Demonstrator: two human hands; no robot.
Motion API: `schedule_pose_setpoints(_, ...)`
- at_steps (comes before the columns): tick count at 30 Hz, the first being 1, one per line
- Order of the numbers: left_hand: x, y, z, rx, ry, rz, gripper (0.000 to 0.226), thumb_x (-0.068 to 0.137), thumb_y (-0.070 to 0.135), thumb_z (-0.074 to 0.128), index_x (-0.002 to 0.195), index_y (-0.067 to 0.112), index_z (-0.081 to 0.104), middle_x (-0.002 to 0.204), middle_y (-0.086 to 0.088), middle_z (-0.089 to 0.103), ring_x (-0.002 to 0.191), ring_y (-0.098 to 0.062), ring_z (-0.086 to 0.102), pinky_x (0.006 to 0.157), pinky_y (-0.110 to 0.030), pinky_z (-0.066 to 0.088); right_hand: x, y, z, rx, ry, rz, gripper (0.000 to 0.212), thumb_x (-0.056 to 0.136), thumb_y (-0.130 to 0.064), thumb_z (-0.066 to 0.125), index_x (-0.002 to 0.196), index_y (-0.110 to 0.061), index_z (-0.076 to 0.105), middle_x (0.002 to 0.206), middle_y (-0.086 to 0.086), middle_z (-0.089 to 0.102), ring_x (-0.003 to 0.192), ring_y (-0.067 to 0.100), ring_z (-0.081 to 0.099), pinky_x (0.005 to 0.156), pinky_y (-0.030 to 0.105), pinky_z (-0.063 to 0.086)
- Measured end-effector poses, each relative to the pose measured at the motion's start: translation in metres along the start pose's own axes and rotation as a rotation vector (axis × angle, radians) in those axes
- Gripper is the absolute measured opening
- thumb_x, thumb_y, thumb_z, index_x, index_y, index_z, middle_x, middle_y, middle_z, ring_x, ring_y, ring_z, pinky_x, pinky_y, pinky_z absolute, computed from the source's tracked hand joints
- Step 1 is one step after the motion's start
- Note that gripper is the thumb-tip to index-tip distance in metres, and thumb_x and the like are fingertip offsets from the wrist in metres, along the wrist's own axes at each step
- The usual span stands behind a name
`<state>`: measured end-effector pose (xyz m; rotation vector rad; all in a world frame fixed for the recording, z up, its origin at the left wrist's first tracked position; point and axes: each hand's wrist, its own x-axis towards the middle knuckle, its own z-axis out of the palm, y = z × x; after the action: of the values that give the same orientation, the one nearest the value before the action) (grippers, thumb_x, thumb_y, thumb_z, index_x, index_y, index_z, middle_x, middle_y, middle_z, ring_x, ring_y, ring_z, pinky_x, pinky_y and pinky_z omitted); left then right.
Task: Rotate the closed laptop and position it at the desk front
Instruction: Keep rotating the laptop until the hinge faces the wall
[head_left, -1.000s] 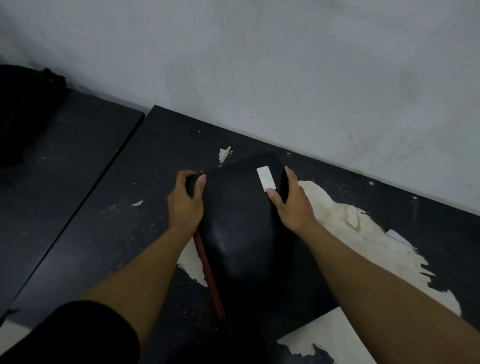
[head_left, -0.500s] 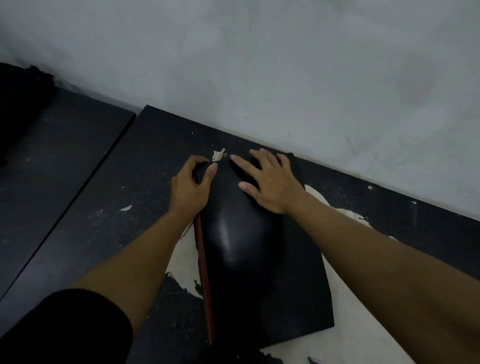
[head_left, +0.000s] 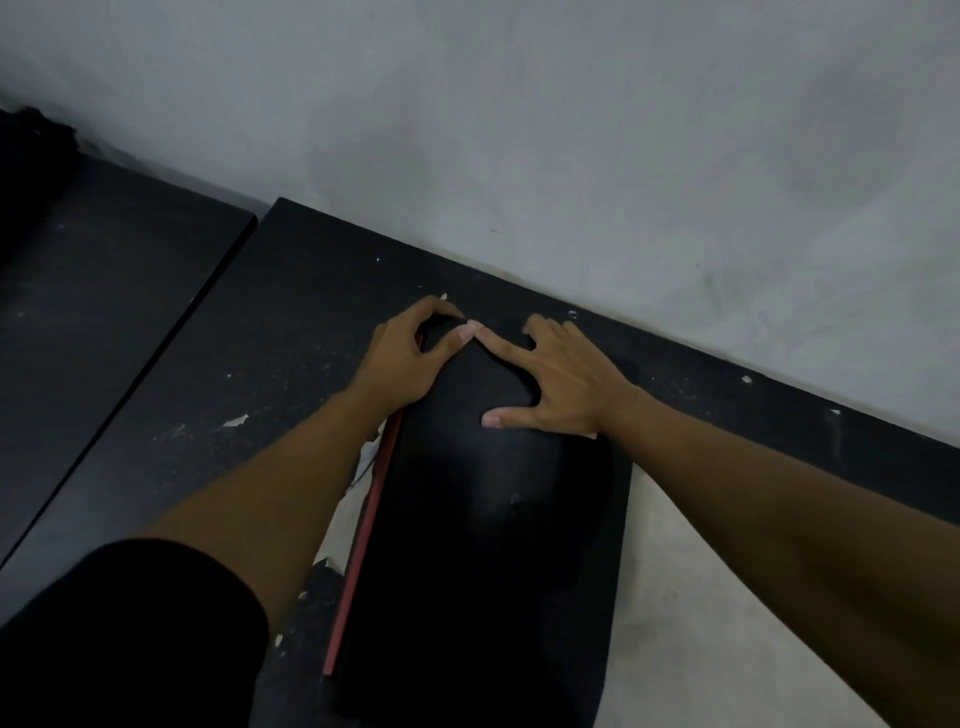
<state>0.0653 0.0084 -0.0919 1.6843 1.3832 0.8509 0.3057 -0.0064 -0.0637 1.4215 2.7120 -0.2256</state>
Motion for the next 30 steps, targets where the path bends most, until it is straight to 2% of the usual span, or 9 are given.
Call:
schedule_pose_setpoints(3, 0.002, 0.003, 0.005, -0.015, -0.033, -0.027, 0.032, 0.097, 0.047, 0.07, 0.119, 0.025, 0.062, 0.113, 0.023, 0.065, 0.103, 0.012, 0.061, 0.083, -0.015, 0.051, -0.006, 0.003, 0.005, 0.005, 0.018, 0.04, 0.103, 0.08, -0.097, 0.033, 0.165, -0.044, 0.011, 0.117, 0.012, 0.05, 0.101, 0.025, 0.05, 0.093, 0.039, 0.037)
schedule_pose_setpoints(8, -0.022, 0.013, 0.011, -0.137, 0.013, -0.172, 0.067, 0.088, 0.055, 0.078, 0.14, 0.038, 0.041, 0.122, 0.023, 0.062, 0.105, 0.003, 0.066, 0.086, -0.027, 0.059, -0.012, 0.004, 0.009, 0.016, 0.048, 0.051, 0.098, 0.08, -0.096, 0.034, 0.164, -0.049, 0.014, 0.113, 0.011, 0.052, 0.102, 0.025, 0.051, 0.094, 0.041, 0.038)
schedule_pose_setpoints(10, -0.044, 0.015, 0.012, -0.152, 0.002, -0.212, 0.073, 0.087, 0.053, 0.079, 0.144, 0.04, 0.034, 0.123, 0.027, 0.058, 0.107, 0.006, 0.064, 0.087, -0.025, 0.057, -0.013, 0.005, 0.011, 0.022, 0.053, 0.059, 0.097, 0.081, -0.096, 0.034, 0.163, -0.05, 0.012, 0.113, 0.011, 0.052, 0.104, 0.025, 0.051, 0.094, 0.04, 0.038)
schedule_pose_setpoints(12, -0.071, 0.015, 0.013, -0.149, -0.007, -0.261, 0.072, 0.089, 0.056, 0.075, 0.145, 0.042, 0.032, 0.131, 0.017, 0.06, 0.111, 0.0, 0.065, 0.091, -0.027, 0.057, -0.014, 0.006, 0.011, 0.026, 0.052, 0.067, 0.096, 0.081, -0.096, 0.034, 0.163, -0.051, 0.012, 0.115, 0.012, 0.052, 0.106, 0.024, 0.05, 0.094, 0.04, 0.037)
schedule_pose_setpoints(15, -0.114, 0.012, 0.019, 0.009, 0.046, -0.367, 0.061, 0.097, 0.066, 0.055, 0.149, 0.046, 0.03, 0.145, 0.004, 0.055, 0.123, -0.016, 0.06, 0.101, -0.04, 0.052, -0.016, 0.007, 0.012, 0.035, 0.035, 0.084, 0.094, 0.081, -0.096, 0.032, 0.162, -0.053, 0.01, 0.118, 0.011, 0.052, 0.108, 0.023, 0.049, 0.097, 0.039, 0.035)
schedule_pose_setpoints(19, -0.158, 0.021, 0.04, 0.192, 0.138, -0.472, 0.058, 0.105, 0.063, 0.037, 0.159, 0.047, 0.025, 0.16, -0.01, 0.04, 0.136, -0.03, 0.052, 0.101, -0.044, 0.045, -0.022, 0.011, 0.014, 0.041, 0.018, 0.112, 0.091, 0.083, -0.095, 0.032, 0.161, -0.056, 0.006, 0.117, 0.009, 0.05, 0.106, 0.021, 0.046, 0.095, 0.037, 0.03)
schedule_pose_setpoints(22, -0.158, 0.022, 0.052, 0.247, 0.207, -0.399, 0.054, 0.107, 0.056, 0.035, 0.158, 0.039, 0.032, 0.152, -0.01, 0.048, 0.128, -0.027, 0.057, 0.09, -0.036, 0.044, -0.032, 0.013, 0.014, 0.049, 0.013, 0.146, 0.089, 0.084, -0.094, 0.032, 0.16, -0.058, 0.005, 0.115, 0.008, 0.049, 0.105, 0.021, 0.045, 0.094, 0.036, 0.026)
schedule_pose_setpoints(25, -0.148, 0.02, 0.06, 0.33, 0.208, -0.329, 0.053, 0.108, 0.054, 0.037, 0.159, 0.038, 0.035, 0.147, -0.007, 0.053, 0.126, -0.023, 0.057, 0.092, -0.034, 0.047, -0.045, 0.022, 0.013, 0.057, 0.0, 0.207, 0.088, 0.085, -0.093, 0.032, 0.16, -0.058, 0.003, 0.11, 0.006, 0.045, 0.103, 0.022, 0.046, 0.093, 0.037, 0.025)
schedule_pose_setpoints(30, -0.13, 0.032, 0.077, 0.408, 0.125, -0.289, 0.055, 0.106, 0.059, 0.037, 0.158, 0.041, 0.038, 0.11, -0.009, 0.058, 0.092, -0.026, 0.066, 0.076, -0.041, 0.056, -0.085, 0.036, 0.017, 0.068, 0.008, 0.355, 0.088, 0.084, -0.094, 0.028, 0.16, -0.058, 0.0, 0.107, 0.004, 0.04, 0.1, 0.021, 0.043, 0.089, 0.037, 0.022)
